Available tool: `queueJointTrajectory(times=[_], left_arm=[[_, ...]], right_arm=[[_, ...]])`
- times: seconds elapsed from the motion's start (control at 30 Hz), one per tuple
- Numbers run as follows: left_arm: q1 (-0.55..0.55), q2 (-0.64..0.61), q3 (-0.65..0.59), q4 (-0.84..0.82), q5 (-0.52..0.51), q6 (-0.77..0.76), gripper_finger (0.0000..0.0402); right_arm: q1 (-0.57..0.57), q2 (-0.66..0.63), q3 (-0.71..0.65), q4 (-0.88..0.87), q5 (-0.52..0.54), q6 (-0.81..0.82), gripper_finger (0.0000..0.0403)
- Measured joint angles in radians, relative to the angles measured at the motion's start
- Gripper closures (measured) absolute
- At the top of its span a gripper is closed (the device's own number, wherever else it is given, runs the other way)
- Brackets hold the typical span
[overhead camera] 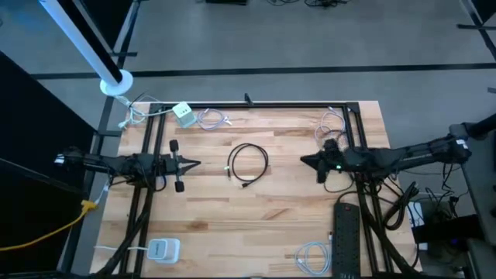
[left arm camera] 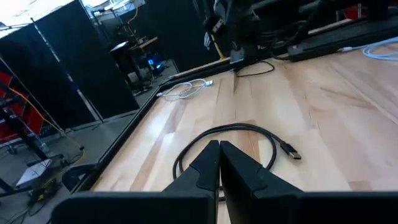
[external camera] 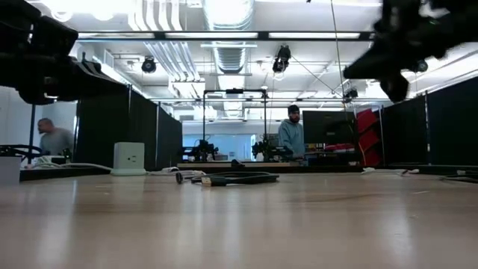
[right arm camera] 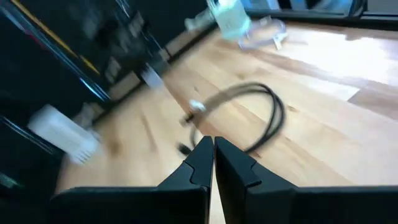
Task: Insert USB
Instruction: Insert the left black USB cable into the white outlet extension
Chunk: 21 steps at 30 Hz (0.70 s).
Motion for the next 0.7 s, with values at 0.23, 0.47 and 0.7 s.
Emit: queueJointTrajectory(times=[0.23,0.47,0.7], left_arm=[[0.001,0.002,0.000,0.221,-0.019,-0.445,0.0402],[0.001,0.030,0.119,0.117,-0.034,-0.708,0.0402],[0.001,0.137,0.372,-0.258,-0.035,-0.708,0.0402]], right_arm=[[0.000,0.541,0.423,-0.071,-0.045,-0.235,0.0403],[-0.001,0.945,0.761,-0.184,-0.229,-0.360,0.0393],[-0.003,1.154,0.955,-0.338,-0.376,-0.519,0.0311]])
